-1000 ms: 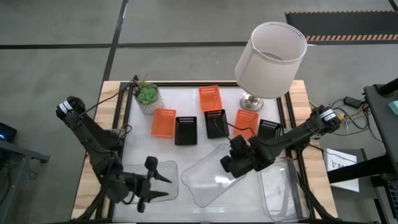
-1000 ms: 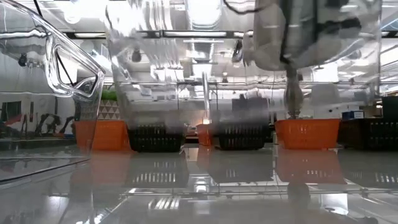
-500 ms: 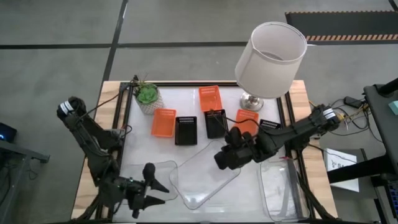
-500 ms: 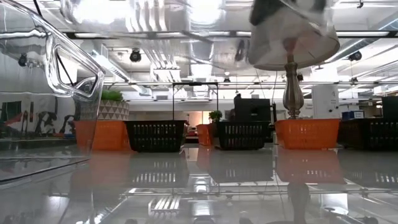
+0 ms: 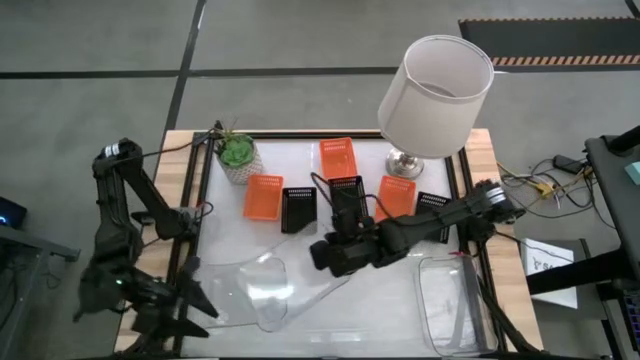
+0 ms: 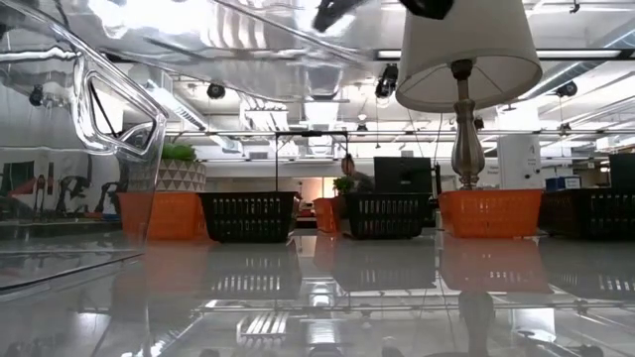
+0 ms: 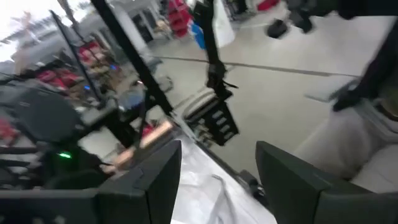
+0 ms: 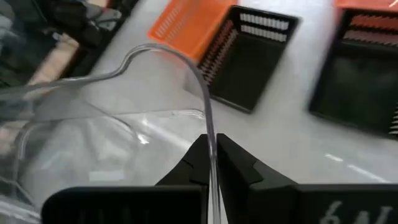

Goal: Stack baskets by color
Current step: Stack the middle transparent bin on the left transparent bin

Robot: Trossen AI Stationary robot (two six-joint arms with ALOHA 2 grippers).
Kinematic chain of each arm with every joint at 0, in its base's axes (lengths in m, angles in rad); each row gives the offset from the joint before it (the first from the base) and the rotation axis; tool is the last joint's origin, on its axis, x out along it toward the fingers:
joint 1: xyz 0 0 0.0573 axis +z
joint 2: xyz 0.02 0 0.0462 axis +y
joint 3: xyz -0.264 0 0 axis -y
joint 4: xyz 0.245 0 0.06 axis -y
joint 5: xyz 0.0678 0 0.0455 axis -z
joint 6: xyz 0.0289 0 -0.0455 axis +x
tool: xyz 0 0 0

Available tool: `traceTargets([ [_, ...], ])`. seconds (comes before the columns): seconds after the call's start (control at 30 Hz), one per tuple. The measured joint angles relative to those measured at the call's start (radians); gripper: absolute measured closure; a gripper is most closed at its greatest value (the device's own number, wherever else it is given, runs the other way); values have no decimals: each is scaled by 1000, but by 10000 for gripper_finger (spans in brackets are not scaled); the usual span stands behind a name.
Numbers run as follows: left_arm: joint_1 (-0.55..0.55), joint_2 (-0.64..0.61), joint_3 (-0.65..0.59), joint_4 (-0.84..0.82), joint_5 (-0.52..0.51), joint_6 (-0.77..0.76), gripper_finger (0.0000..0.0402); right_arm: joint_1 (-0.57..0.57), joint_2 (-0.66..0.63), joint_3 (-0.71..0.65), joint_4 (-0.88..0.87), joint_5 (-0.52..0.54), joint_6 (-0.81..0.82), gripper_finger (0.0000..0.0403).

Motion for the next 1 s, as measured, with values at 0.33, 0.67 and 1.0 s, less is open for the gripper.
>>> traceTargets([
  [0.33, -131, -107, 7, 20, -130, 134, 210, -12, 312, 445, -21, 18, 60, 394],
  [0.67, -187, -104, 3, 10, -126, 133, 210, -34, 369, 448, 68, 27, 134, 394],
  [1.0, -202, -97, -8, 1, -125, 133, 210, -22, 371, 450, 83, 40, 126, 394],
])
